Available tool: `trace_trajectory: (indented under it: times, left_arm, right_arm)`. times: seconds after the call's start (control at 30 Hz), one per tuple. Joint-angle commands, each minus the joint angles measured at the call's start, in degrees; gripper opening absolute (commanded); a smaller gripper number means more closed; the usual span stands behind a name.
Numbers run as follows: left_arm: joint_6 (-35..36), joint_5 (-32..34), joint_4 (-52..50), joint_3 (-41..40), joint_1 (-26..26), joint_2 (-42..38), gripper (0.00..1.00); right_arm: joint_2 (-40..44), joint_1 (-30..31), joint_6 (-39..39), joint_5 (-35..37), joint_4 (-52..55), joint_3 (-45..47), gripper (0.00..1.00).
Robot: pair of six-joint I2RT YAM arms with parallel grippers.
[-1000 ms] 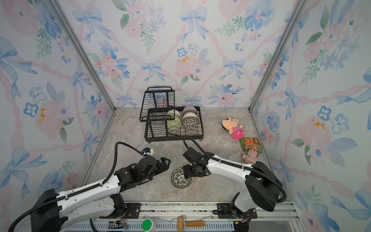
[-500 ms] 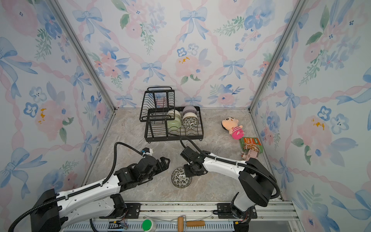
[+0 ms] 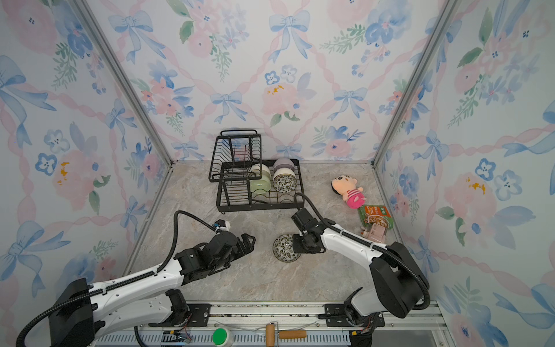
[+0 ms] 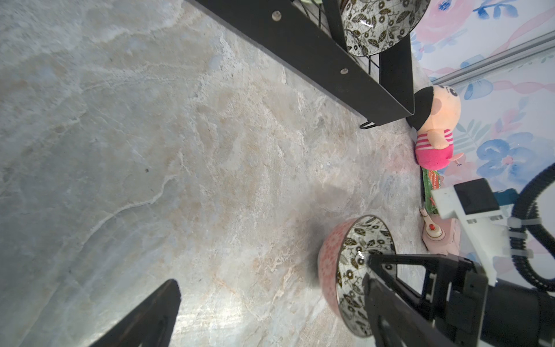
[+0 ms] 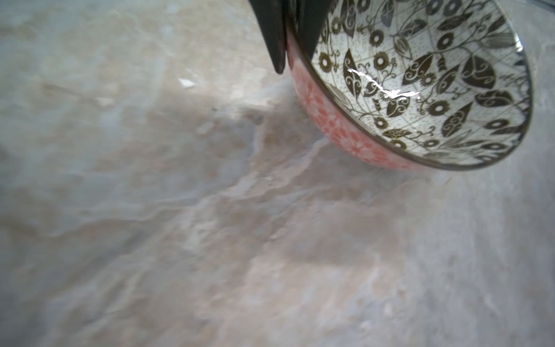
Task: Load bowls into a dish rack
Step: Pick up the bowl from the bottom-center of the table.
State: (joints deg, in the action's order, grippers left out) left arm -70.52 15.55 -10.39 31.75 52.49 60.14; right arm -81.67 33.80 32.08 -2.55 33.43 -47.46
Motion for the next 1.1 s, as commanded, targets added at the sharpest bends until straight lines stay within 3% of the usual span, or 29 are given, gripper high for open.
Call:
trace_trajectory:
  times: [0.0,0.3,0.5,0.73,1.07]
  left_arm:
    - [1.79,-0.12,0.34,2.06,-0.15,1.18,0.98]
    - [4.22,-1.20,0.72,4.85,-0.15,4.40,0.98]
    - [6.04,-2.95,1.63,7.56,-0.08,7.85,0.98]
    - [10.79,-4.92,1.72,15.10,-0.11,13.19,0.98]
    - [16.61,-6.50,-0.39,25.97,-0.46,19.99,0.98]
  right_arm:
    - [3.34,-4.93,-0.50,-0.56,1.00,2.03,0.00]
    - [1.73,-21.21,-0.27,-3.46,0.63,3.39,0.00]
    - [-1.89,-25.41,0.03,-3.61,0.86,0.35,0.00]
    - [-0.03,-22.79,5.06,-0.23,-1.80,-4.47,0.00]
    - [-0.05,-7.35,4.13,17.42,0.73,-17.50,0.00]
